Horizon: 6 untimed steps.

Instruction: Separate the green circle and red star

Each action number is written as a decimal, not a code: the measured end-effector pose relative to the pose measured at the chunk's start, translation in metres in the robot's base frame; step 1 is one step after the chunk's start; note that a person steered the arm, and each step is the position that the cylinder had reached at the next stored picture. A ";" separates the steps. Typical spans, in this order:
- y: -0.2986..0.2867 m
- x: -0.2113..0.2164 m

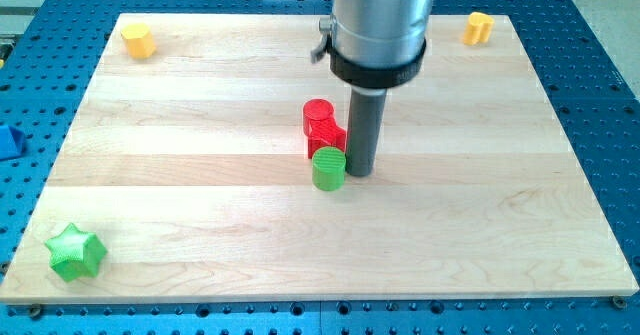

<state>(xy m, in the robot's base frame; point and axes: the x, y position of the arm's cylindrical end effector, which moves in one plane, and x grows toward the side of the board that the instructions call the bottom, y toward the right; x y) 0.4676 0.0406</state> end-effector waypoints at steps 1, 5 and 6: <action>-0.045 -0.008; 0.004 0.032; 0.035 0.027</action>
